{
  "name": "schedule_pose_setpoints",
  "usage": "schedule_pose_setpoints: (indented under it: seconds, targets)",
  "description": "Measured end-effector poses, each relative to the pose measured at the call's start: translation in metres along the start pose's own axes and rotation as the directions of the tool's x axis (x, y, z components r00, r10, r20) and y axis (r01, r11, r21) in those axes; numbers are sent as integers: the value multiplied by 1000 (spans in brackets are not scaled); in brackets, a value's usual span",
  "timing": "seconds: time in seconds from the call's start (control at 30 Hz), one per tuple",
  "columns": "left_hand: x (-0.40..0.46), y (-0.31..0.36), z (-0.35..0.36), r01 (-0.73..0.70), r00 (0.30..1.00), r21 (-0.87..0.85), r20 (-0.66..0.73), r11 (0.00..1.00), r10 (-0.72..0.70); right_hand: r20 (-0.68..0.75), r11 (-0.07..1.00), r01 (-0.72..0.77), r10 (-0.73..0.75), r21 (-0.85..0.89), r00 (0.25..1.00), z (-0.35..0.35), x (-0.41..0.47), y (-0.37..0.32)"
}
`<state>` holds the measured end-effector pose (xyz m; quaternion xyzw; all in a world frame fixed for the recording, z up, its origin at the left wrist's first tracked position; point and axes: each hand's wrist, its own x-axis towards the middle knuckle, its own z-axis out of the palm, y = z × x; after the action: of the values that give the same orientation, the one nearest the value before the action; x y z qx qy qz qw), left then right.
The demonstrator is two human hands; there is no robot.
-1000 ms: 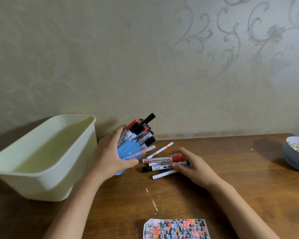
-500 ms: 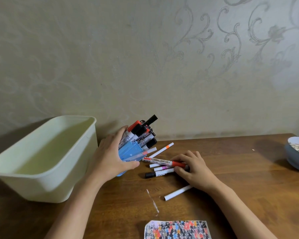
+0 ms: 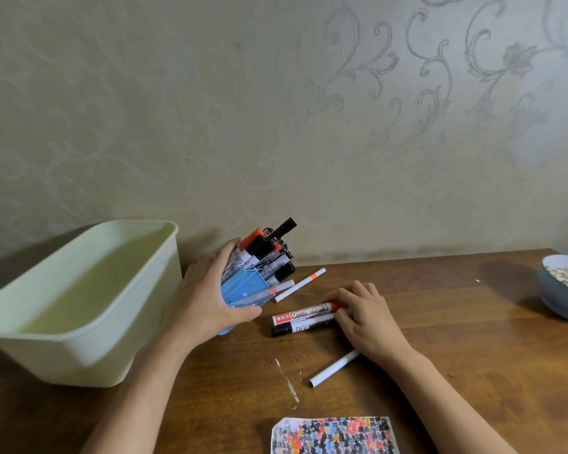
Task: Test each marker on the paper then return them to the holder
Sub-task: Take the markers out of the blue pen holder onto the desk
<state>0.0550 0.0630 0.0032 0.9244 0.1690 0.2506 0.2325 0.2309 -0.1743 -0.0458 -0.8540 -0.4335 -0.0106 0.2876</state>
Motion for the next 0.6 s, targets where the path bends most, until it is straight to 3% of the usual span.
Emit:
schedule_pose_setpoints:
  seconds: [0.6]
  targets:
    - [-4,4,-7,-76,995,39,73,996,73,17,997,30,-29,-65,999,0,5,-3]
